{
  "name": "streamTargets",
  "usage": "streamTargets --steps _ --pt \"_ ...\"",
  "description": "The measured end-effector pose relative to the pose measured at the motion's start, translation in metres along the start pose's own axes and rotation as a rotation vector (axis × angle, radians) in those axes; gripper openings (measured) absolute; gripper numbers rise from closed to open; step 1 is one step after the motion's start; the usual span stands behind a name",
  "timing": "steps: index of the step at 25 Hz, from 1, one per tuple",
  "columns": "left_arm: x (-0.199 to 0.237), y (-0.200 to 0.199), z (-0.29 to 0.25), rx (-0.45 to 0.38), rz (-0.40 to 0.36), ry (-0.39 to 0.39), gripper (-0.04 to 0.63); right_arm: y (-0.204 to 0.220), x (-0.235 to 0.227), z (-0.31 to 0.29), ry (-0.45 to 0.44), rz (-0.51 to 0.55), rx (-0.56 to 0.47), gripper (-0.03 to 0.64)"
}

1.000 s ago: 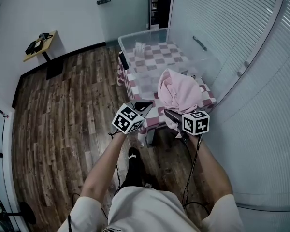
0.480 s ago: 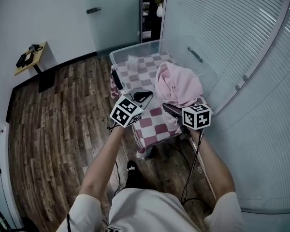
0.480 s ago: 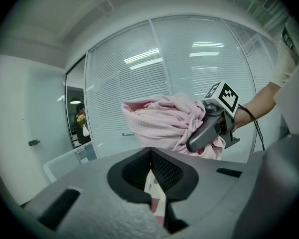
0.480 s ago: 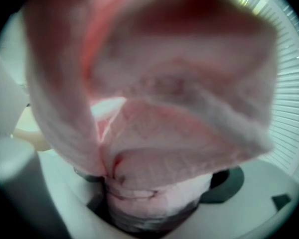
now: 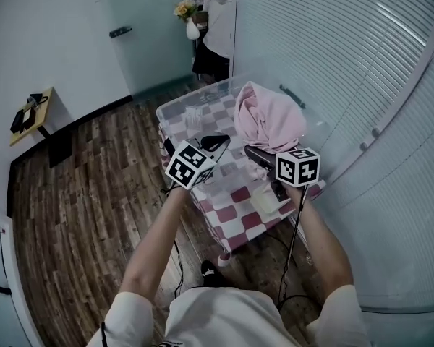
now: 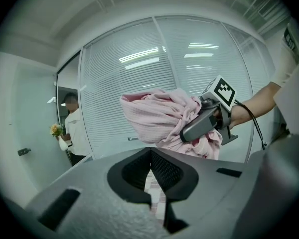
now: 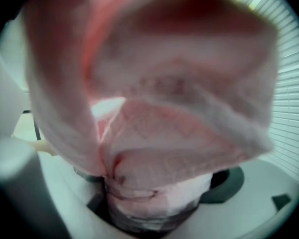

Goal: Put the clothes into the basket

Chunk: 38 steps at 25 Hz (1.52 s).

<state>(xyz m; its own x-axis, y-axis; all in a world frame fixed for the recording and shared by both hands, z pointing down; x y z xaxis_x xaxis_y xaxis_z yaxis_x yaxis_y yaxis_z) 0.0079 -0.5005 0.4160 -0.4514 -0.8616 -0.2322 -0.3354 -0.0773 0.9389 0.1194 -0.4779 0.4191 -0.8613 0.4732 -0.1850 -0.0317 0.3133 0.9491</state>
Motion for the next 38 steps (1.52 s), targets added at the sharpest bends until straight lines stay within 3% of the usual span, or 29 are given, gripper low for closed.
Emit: streamTargets --steps 3,7,10,19,25,32,38 --pt "0.022 0.014 -0.02 0.003 -0.008 0.019 0.007 -0.004 -0.018 -0.027 0.015 0.002 -0.01 0.543" --pt "0.058 -0.007 -0.02 0.003 0.008 0.041 0.008 -0.055 -0.018 -0.041 0.035 -0.005 -0.021 0.544" --pt "0.061 -0.005 -0.027 0.001 0.016 0.052 0.008 -0.065 -0.026 -0.047 0.042 -0.009 -0.029 0.544" --pt "0.11 -0.005 -0.066 0.017 0.05 0.022 0.008 -0.083 -0.061 -0.116 -0.03 -0.016 0.021 0.543" --pt "0.137 0.001 -0.092 0.022 0.049 -0.029 0.008 -0.045 -0.107 -0.178 -0.116 0.01 0.212 0.543" --pt "0.157 0.009 -0.115 0.031 0.068 -0.07 0.008 0.034 -0.15 -0.227 -0.141 -0.014 0.466 0.544" --pt "0.162 0.018 -0.118 0.048 0.085 -0.087 0.008 0.071 -0.155 -0.24 -0.17 -0.021 0.575 0.545"
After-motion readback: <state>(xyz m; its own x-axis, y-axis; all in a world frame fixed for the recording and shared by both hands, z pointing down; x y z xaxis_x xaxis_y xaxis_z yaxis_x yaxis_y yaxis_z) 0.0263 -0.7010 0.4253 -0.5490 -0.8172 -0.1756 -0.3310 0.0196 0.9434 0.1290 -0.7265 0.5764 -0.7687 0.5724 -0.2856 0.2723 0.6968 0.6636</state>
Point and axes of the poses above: the fingertips, and each gripper's own axes: z backward along the fingers, x to its left, y out of its underside, the point moved 2 cm from there along z, backward along the fingers, and after that the axes turned 5 degrees about -y, right-handed, at the moved point
